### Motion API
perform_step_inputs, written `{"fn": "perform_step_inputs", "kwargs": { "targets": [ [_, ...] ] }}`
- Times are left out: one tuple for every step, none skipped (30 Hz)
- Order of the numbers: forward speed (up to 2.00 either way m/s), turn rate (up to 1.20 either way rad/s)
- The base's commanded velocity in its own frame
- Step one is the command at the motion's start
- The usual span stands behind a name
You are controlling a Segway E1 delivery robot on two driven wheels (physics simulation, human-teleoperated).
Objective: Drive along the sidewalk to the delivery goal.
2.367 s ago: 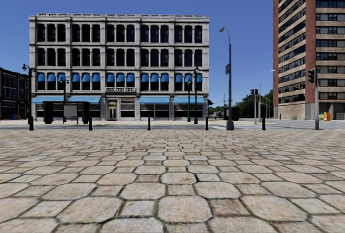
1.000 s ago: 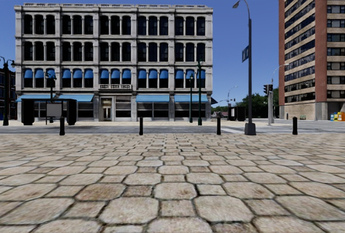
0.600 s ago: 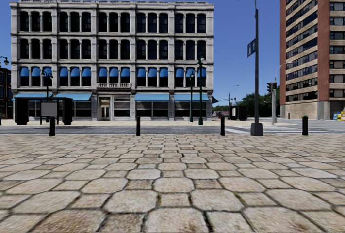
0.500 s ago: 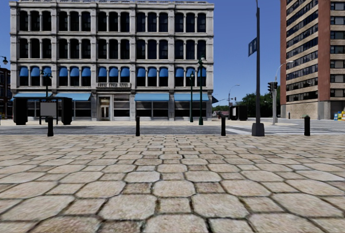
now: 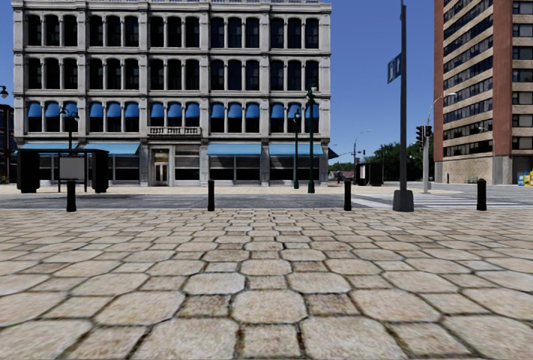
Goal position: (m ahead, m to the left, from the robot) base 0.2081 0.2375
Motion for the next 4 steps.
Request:
{"fn": "perform_step_inputs", "kwargs": {
  "targets": [
    [0.0,0.0],
    [0.0,0.0],
    [0.0,0.0],
    [0.0,0.0]
  ]
}}
